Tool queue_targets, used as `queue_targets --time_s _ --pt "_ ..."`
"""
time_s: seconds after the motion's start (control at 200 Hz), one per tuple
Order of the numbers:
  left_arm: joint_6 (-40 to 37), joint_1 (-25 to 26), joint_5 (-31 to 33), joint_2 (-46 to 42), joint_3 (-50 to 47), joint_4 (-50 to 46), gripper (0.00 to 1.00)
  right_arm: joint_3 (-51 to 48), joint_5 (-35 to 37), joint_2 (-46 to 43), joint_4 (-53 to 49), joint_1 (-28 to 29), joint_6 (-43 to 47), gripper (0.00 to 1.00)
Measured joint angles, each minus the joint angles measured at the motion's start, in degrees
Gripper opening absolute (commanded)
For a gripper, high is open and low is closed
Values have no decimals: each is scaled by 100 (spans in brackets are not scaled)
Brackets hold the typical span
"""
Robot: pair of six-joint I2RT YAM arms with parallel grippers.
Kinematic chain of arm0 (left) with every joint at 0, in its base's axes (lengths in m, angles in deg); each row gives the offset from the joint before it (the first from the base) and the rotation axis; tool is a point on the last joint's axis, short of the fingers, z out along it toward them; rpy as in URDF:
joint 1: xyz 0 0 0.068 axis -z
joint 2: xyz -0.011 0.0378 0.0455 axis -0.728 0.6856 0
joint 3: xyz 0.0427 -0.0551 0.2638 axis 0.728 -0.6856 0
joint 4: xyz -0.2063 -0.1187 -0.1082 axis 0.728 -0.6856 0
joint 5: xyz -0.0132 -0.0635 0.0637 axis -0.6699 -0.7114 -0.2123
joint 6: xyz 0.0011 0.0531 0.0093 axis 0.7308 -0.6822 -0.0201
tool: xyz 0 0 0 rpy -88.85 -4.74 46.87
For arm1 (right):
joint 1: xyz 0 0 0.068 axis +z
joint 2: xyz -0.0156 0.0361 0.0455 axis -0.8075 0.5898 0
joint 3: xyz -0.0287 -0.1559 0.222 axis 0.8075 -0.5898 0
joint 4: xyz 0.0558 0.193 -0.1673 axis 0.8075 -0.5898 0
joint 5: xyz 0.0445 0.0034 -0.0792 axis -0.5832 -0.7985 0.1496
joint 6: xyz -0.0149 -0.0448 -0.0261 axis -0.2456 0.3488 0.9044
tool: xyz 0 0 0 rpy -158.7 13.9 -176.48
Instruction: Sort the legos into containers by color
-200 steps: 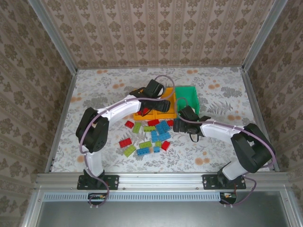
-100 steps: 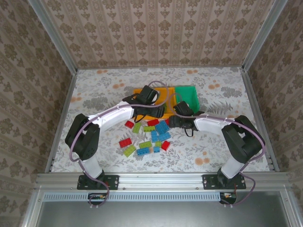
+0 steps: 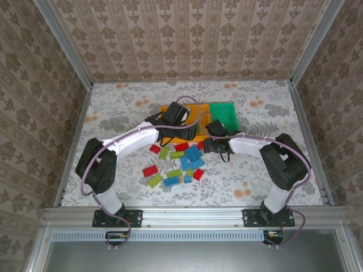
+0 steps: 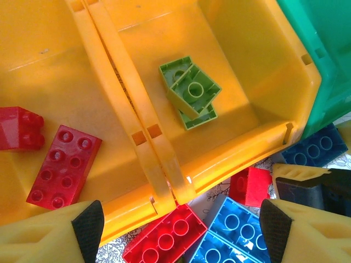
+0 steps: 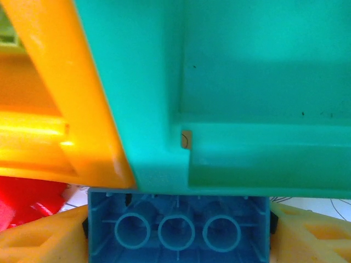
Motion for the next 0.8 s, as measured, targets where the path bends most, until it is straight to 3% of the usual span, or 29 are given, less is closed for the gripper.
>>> queue_targets --time_s 0.24,0.8 --pt "2 0 17 -39 -33 20 78 24 44 -15 -39 0 22 55" --pt "2 -63 223 -348 -466 22 80 -378 81 -1834 -385 33 0 55"
